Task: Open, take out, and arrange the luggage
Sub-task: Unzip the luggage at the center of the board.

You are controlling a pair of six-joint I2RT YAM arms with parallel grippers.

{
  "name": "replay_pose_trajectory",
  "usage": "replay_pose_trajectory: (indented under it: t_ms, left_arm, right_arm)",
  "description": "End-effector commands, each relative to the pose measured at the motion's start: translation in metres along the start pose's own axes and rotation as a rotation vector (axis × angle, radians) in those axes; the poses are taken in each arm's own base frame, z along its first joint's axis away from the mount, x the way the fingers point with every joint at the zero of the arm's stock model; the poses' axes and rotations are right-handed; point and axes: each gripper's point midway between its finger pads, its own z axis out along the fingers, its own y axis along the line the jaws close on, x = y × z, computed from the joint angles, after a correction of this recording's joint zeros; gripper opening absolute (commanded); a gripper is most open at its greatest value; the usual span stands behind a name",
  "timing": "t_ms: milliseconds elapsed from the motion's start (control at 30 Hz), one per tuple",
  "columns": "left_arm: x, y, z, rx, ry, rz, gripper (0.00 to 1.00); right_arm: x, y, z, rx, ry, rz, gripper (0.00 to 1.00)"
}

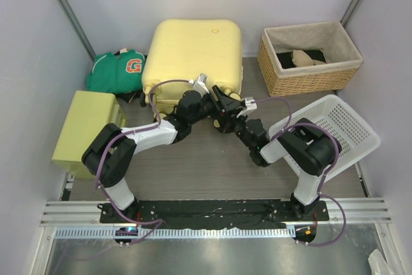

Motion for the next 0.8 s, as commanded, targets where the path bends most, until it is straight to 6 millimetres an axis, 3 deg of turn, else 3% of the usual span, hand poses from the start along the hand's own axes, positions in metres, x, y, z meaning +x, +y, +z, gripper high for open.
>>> replay_pose_trajectory:
  t_ms: [0, 167, 267, 533, 767]
  left_arm:
    - [-0.001, -0.110, -0.021, 0.351, 0.006, -0.003, 0.00]
    - [-0.002, -0.111, -0.023, 0.351, -0.005, 0.002, 0.00]
    - [-0.006, -0.111, -0.026, 0.345, -0.020, 0.006, 0.00]
    - [-0.023, -0.099, -0.036, 0.295, -0.078, 0.037, 0.00]
    - [-0.033, -0.094, -0.041, 0.269, -0.102, 0.058, 0.00]
  right_arm:
    - [-0.130, 0.060, 0.018, -0.184, -0.482, 0.029, 0.13]
    - [-0.127, 0.058, 0.017, -0.176, -0.473, 0.032, 0.01]
    - [-0.125, 0.053, 0.012, -0.156, -0.470, 0.028, 0.01]
    - [-0.117, 0.003, -0.011, 0.074, -0.496, 0.070, 0.01]
    - [-0.115, -0.021, -0.030, 0.192, -0.514, 0.073, 0.01]
